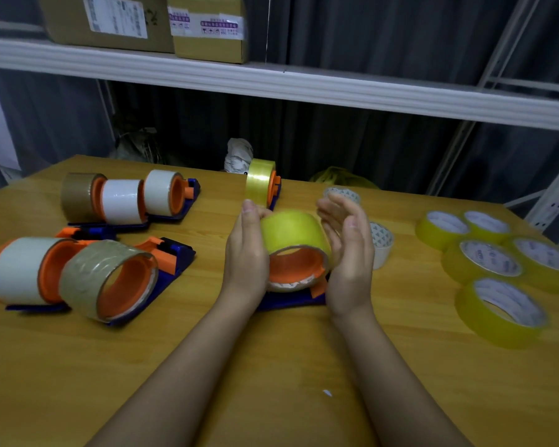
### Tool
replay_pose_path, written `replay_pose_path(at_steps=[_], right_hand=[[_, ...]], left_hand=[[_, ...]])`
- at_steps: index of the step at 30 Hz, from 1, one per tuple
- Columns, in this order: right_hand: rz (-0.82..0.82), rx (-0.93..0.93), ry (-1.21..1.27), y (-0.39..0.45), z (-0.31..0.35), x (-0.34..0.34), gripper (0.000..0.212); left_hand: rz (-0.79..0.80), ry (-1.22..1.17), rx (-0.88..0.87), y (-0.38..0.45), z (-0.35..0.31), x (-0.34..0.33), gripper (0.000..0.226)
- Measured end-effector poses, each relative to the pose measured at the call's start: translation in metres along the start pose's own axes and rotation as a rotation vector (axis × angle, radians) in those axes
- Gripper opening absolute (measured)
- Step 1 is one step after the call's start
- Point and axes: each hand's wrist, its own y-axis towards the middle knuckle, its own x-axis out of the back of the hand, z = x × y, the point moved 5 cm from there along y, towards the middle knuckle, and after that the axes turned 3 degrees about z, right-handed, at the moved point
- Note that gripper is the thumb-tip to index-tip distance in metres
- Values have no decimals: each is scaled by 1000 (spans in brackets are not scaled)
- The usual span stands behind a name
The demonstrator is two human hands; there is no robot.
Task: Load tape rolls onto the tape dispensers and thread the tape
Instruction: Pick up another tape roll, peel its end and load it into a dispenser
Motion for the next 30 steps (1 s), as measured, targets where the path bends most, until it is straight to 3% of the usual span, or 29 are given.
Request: replay_pose_path(at_steps=[2,5,8,12,20,24,30], right_hand=[[-43,-29,-100,-1,-2,5,35],[-38,-41,-370,-3,-7,8,39],[94,-116,-567,-5,-12,2,39],[325,-107,-871,-9,-17,-11,59],[556,-192,-885,-10,-10,-9,87],[583,-277,-844,-10,-13,-9,107],[512,-233,-829,-9,-14,-6,116]], left_hand=[[-25,-56,203,6,16,3,60],[-54,-128,367,10,29,8,69],[-86,-247,458,9,32,12,64],[-58,-331,489,6,27,13,54],[-4,-355,483,7,27,17,52],[37,-366,482,8,25,15,45],[130,-415,492,8,21,9,42]])
